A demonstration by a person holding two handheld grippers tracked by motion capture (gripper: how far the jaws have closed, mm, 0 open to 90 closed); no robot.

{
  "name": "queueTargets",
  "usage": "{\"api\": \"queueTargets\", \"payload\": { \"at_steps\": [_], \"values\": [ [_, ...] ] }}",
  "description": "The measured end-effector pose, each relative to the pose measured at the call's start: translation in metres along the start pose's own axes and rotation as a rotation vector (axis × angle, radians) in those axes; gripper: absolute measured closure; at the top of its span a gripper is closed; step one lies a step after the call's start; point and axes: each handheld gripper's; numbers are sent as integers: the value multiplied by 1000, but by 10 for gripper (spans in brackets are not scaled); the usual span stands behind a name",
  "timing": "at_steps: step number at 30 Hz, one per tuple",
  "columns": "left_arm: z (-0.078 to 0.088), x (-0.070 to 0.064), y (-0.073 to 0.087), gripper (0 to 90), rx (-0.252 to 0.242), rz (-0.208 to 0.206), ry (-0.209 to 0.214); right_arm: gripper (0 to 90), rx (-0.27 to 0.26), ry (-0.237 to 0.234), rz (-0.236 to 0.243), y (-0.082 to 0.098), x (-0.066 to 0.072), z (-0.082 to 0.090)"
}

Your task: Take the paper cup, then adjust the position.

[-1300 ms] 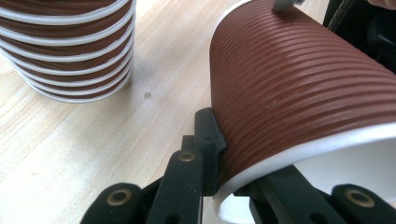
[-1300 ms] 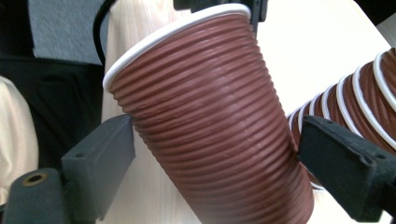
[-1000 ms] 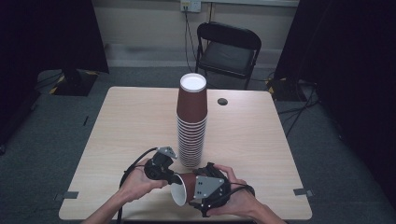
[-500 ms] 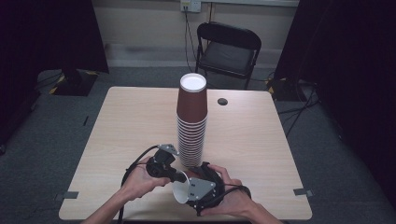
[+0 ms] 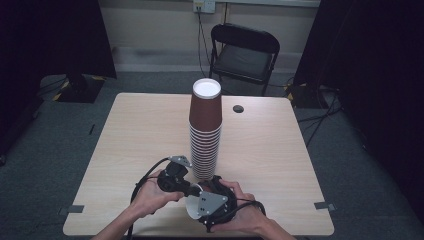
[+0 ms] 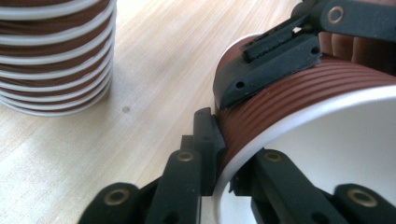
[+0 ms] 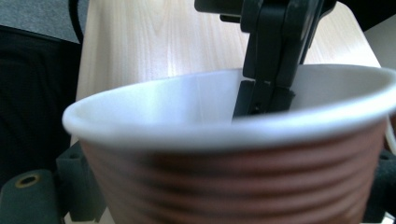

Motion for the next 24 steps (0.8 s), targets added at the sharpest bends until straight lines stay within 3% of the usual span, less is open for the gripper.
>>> {"api": "queueTargets", "payload": {
  "at_steps": [4,6,10,12,14,19,24],
  "values": [
    [5,3,1,741,-36,-6,-2,99,-6,4,-23,3,-3,3],
    [9,4,3,612,-76,-1,-2,100,-1,6,-39,6,-3,4],
    [15,7,8,502,-131,-8,5,100,-8,3,-84,13,-3,5],
    [17,7,11,422,-173,-16,-18,101,-7,12,-99,18,-4,7],
    [20,7,14,424,-201,-28,-32,101,-20,18,-143,24,-6,8],
    [27,10,19,302,-289,-28,-74,99,-40,42,-247,40,-12,11],
    [30,16,23,247,-295,-29,-109,100,-64,69,-350,56,-21,15]
  ]
}}
Point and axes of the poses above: each handheld gripper's, and its own axes: z roughly backward along the jaws, y roughly out of its underside, x roughly to its left, and after that the axes turned 10 degrees about z, right-handed
